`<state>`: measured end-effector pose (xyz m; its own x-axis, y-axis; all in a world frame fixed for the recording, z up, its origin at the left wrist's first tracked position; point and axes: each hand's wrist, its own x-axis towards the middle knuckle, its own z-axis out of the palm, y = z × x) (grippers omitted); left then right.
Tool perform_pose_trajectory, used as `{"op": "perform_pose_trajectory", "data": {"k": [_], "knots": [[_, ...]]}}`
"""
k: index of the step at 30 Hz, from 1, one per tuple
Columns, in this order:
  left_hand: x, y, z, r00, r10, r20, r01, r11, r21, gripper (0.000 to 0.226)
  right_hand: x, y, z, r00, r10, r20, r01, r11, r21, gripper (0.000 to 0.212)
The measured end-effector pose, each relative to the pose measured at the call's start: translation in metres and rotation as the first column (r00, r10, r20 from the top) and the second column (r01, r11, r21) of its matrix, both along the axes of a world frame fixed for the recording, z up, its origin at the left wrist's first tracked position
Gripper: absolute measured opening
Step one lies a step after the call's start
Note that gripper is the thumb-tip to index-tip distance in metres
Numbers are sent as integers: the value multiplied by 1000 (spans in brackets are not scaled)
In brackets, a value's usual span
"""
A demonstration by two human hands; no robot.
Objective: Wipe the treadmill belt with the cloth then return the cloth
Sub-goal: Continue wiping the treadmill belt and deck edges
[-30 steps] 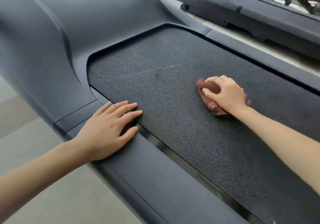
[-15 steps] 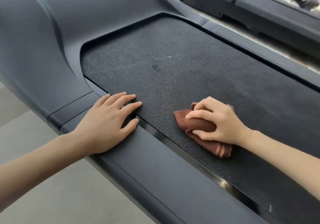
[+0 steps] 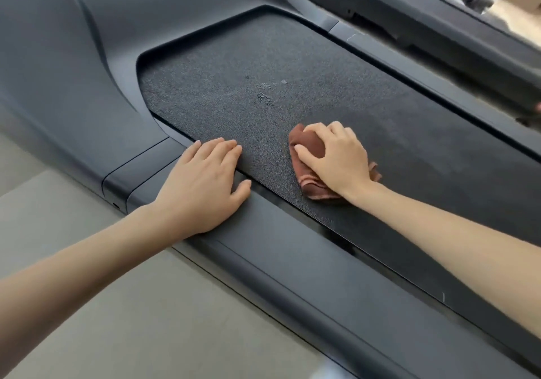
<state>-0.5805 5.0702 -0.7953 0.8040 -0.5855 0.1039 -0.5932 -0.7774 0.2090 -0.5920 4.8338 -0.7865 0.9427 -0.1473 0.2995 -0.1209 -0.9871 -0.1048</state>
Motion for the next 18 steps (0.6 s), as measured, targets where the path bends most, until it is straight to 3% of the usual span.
{"op": "perform_pose_trajectory", "data": {"k": [5, 10, 13, 18], "knots": [[9, 9, -2, 1000, 5, -5, -5, 999, 53, 64, -59, 0, 9, 909, 414, -44, -410, 909, 75, 39], [32, 51, 3, 992, 123, 4, -123, 991, 62, 66, -53, -8, 6, 823, 568, 5, -567, 823, 20, 35], [35, 60, 6, 986, 166, 6, -166, 984, 65, 72, -17, 10, 5, 807, 590, 14, -590, 807, 30, 34], [33, 58, 6, 985, 174, -3, -173, 980, 97, 84, 51, 43, 4, 877, 479, 47, -481, 874, 65, 29]]}}
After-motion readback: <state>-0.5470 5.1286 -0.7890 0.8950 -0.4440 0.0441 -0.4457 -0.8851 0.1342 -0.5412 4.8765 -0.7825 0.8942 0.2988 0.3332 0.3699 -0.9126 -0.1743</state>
